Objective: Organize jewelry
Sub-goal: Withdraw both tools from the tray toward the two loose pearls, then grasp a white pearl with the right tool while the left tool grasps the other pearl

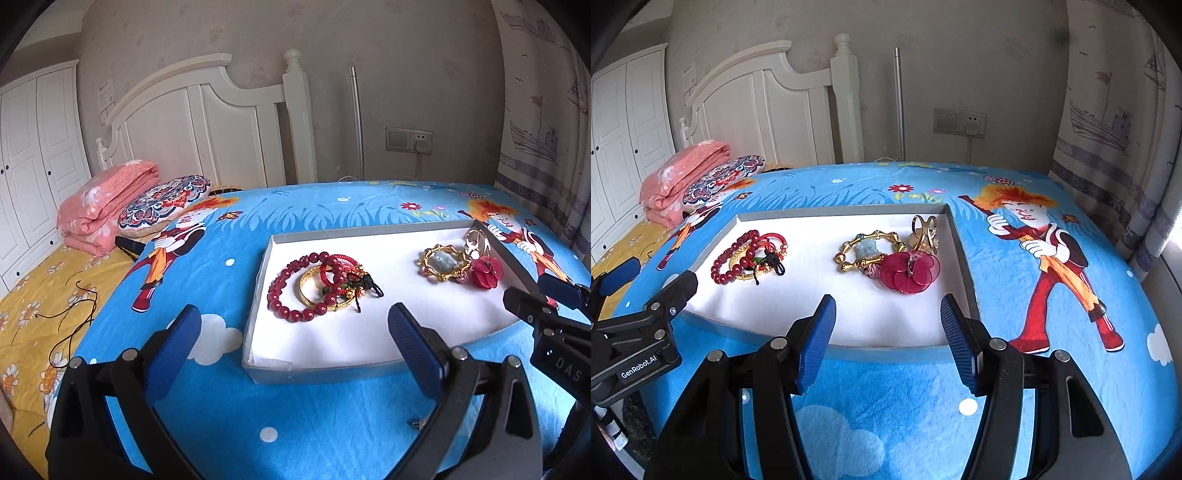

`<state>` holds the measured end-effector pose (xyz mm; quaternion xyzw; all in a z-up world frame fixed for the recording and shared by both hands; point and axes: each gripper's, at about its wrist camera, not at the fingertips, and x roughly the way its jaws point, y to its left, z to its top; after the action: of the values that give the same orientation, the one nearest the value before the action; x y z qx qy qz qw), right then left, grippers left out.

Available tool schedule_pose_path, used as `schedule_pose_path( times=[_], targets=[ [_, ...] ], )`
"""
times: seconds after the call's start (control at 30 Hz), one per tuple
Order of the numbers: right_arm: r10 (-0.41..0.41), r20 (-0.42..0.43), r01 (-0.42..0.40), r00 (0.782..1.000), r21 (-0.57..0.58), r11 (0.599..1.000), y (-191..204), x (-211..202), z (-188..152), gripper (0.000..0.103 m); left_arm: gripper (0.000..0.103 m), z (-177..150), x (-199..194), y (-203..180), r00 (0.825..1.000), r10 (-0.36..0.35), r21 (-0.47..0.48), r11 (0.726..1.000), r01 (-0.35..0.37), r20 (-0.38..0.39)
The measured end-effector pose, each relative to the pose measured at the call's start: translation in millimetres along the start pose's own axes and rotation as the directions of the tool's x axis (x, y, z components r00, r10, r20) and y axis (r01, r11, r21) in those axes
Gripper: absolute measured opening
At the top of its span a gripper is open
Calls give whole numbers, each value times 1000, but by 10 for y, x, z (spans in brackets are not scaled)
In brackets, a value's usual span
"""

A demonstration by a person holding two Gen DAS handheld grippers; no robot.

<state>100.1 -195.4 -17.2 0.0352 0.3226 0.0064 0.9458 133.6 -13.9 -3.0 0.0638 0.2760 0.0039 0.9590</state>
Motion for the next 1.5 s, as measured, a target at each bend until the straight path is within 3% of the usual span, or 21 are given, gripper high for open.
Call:
schedule_pose_path(
  times=[0.27,0.43,0.53,0.63,0.9,1.13,1.27,1.43,1.5],
  targets=[
    [-12,6,12,1000,6,1000,18,-132,-234,56,98,-274,-138,22,1000,14,7,1000,-15,11],
    [29,-9,-29,1000,-36,999,210,-177,-373,40,98,-283,-55,74,999,-22,-21,1000,21,-27],
    [40,-7,-40,999,-65,997,368,-183,-434,37,98,-304,43,120,996,-53,-51,997,50,-76],
    [49,-17,-51,999,-77,996,467,-163,-453,36,97,-331,20,150,996,-65,-68,996,61,-58],
    [36,-53,-41,998,-103,994,607,-45,-479,36,97,-362,-29,20,999,-32,2,999,32,-28],
    [2,-104,-14,995,-112,994,665,88,-430,36,97,-349,104,199,990,-98,-105,991,87,-98],
    [-12,-98,-2,995,-135,991,707,98,-434,35,95,-364,98,236,991,-101,-125,988,89,-90],
    [6,-89,-19,996,-144,989,695,78,-462,17,95,-374,32,119,996,-70,-59,996,66,-58],
    [13,-81,-23,997,-134,991,659,55,-483,15,95,-380,8,90,997,-57,-43,998,55,-47]
  ],
)
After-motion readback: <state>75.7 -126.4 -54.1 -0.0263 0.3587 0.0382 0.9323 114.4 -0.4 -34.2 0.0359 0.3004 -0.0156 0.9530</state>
